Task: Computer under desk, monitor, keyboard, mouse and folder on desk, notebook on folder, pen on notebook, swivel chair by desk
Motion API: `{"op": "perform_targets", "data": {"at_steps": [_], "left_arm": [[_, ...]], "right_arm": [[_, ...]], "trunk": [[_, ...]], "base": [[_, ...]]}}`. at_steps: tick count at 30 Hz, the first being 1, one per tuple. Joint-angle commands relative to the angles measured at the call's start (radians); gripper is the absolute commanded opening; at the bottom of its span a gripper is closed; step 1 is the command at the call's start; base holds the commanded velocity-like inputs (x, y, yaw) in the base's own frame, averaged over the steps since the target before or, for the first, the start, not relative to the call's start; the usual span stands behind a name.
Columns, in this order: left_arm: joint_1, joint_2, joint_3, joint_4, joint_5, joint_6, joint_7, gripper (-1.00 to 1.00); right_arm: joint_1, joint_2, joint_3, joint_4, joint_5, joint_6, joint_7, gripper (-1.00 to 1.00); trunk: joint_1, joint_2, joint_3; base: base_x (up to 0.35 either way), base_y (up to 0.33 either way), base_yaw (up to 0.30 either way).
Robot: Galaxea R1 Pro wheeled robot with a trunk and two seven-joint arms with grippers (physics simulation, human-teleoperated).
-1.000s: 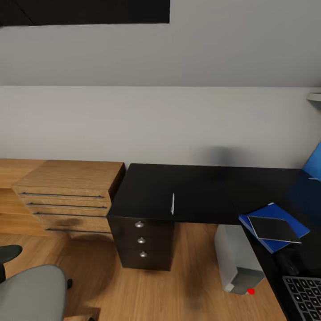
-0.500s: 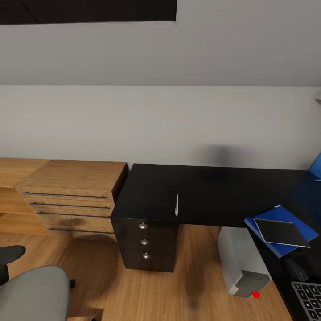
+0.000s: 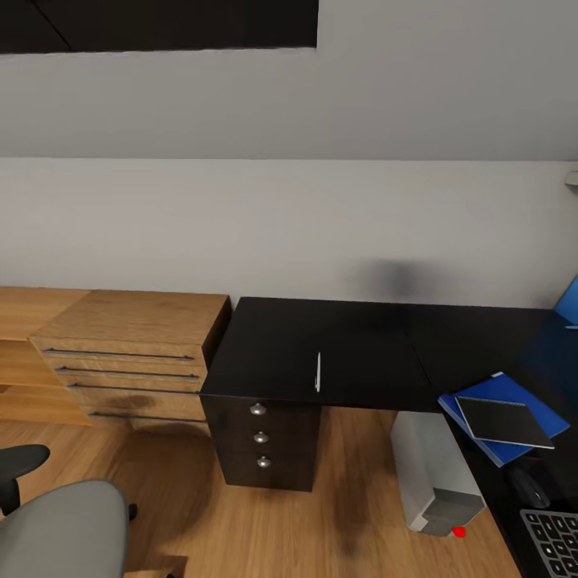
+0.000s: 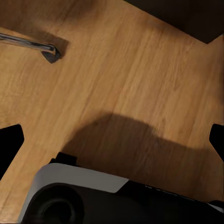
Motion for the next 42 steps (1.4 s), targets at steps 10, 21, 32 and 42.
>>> {"op": "perform_targets", "data": {"at_steps": [10, 21, 32, 42], "left_arm": [[-0.001, -0.010, -0.005, -0.021, 0.004, 0.016, -0.014, 1.00], [0.000, -0.011, -0.007, -0.036, 0.001, -0.016, -0.013, 1.00], [0.000, -0.010, -0.012, -0.038, -0.007, -0.139, -0.017, 1.00], [-0.001, -0.009, -0.013, -0.038, -0.016, -0.147, -0.015, 1.00]], "right_arm": [[-0.059, 0.004, -0.020, -0.005, -0.023, 0.013, -0.014, 1.00], [-0.299, -0.014, -0.092, -0.149, -0.082, 0.440, -0.029, 1.00], [-0.527, -0.021, -0.227, -0.274, -0.088, 0.848, -0.040, 1.00], [-0.663, -0.023, -0.249, -0.368, -0.088, 1.006, -0.145, 1.00]], "trunk": [[-0.038, 0.070, 0.030], [-0.081, 0.147, 0.065], [-0.123, 0.224, 0.099], [-0.161, 0.294, 0.131]], "base": [[0.000, 0.000, 0.000], [0.000, 0.000, 0.000], [0.000, 0.000, 0.000], [0.000, 0.000, 0.000]]}}
